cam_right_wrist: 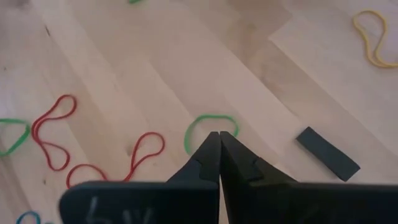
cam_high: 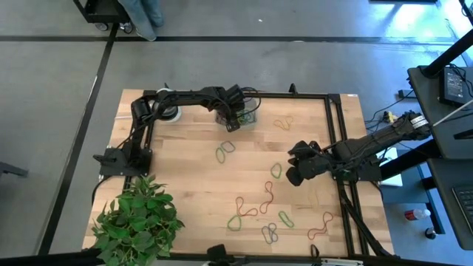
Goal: Pick and place rubber bands into bin
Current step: Put the yellow rubber band into the white bin, then put the black rubber band into the white bin
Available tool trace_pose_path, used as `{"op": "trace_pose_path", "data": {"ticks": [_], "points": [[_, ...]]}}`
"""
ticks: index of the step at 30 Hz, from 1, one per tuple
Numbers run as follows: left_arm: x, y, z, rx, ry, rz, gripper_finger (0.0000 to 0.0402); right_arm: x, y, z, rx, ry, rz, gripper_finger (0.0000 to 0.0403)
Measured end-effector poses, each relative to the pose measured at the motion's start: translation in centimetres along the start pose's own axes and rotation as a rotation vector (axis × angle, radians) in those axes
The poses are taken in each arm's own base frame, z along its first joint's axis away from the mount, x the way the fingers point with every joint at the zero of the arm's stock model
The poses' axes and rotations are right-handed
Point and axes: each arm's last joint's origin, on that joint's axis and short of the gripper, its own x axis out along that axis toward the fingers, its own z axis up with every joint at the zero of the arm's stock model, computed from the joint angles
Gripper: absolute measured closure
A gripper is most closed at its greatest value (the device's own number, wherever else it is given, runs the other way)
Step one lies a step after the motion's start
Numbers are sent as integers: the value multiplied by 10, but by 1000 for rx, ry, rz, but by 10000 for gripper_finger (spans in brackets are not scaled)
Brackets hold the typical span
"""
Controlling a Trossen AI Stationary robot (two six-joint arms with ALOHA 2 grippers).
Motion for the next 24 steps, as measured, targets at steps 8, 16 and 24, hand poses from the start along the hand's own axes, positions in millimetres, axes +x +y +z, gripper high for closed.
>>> {"op": "trace_pose_path", "data": {"ticks": [8,16,24], "points": [[-13,0,0,-5,-6,9,260,2,-2,3,15,-4,-13,397],[-72,-1,4,-112,-112,49,256,2,-3,3,15,-4,-13,396],[-131,-29,-7,-229,-134,19,267,2,-3,3,14,-1,-13,396]]}}
